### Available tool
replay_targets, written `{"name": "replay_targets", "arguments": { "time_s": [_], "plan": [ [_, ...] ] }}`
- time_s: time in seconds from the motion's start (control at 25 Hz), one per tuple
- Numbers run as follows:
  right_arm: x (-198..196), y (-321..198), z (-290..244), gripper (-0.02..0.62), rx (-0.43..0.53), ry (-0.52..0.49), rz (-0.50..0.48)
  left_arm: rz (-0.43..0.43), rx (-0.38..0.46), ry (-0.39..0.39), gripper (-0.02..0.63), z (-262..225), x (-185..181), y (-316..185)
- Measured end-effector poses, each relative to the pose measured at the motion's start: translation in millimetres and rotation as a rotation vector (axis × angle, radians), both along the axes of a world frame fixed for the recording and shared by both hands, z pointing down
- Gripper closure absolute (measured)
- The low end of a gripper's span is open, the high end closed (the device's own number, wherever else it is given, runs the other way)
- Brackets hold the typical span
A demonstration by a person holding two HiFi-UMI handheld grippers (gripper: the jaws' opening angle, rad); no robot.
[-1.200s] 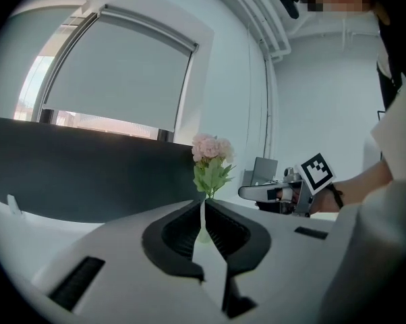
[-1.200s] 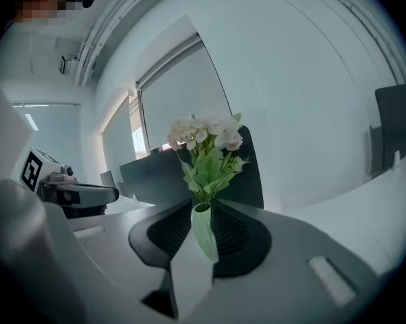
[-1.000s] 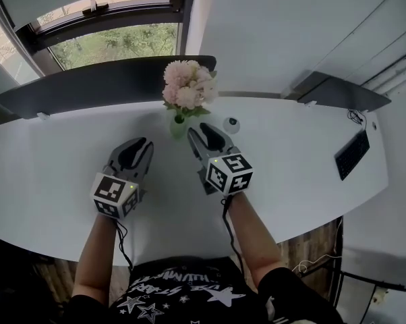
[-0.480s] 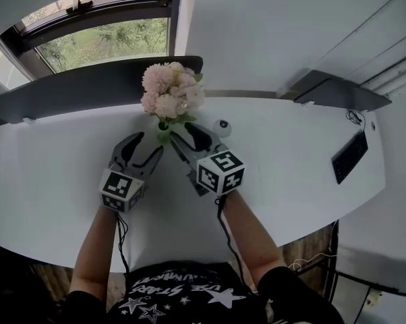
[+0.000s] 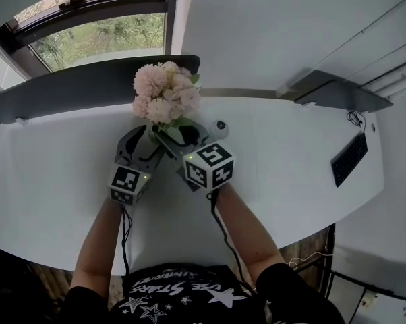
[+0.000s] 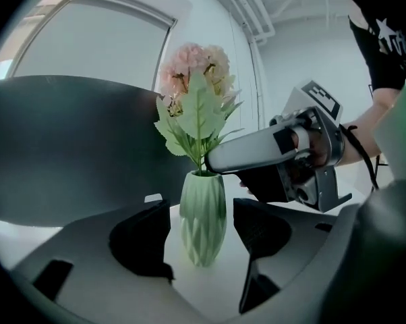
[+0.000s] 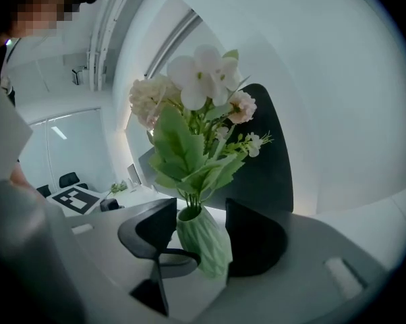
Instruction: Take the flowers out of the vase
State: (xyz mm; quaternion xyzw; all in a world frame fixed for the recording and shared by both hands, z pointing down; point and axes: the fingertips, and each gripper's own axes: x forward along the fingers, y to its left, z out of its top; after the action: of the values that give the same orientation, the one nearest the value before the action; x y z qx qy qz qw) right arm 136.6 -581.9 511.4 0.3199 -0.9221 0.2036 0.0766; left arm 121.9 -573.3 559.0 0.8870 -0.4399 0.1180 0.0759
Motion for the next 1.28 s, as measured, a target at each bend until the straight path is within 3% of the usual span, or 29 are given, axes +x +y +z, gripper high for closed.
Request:
{"name": "replay_targets", "arguments": {
  "time_s": [0.24,0.48,0.68,0.88,1.12,1.28],
  "plan": [
    [-3,-3,3,0.399,0.019,0.007,-0.003,0.0,-0.001,0.031,0.33,5,9,-2],
    [-10,-8,2,0.401,0.029,0.001,-0.02,-0.016,0.009,0.013,0.331,11,8,-7],
    [-14,-8,-1,0.457,0.102,0.058,-0.023,-0.018,0.005,0.033,0.351,14,7,-9],
    [-14,-8,-6,0.482,0.13,0.04,-0.007,-0.016,-0.002,0.043,0.351,16,6,-8],
    [-19,-1,-35,0.499,0.196,0.03,-0.026,-0.03,-0.021,0.061,0.351,16,6,-8],
    [-15,-3,-67,0.505,0.258,0.007,0.013,-0.031,-0.021,0.056,0.351,17,7,-8]
  ]
}}
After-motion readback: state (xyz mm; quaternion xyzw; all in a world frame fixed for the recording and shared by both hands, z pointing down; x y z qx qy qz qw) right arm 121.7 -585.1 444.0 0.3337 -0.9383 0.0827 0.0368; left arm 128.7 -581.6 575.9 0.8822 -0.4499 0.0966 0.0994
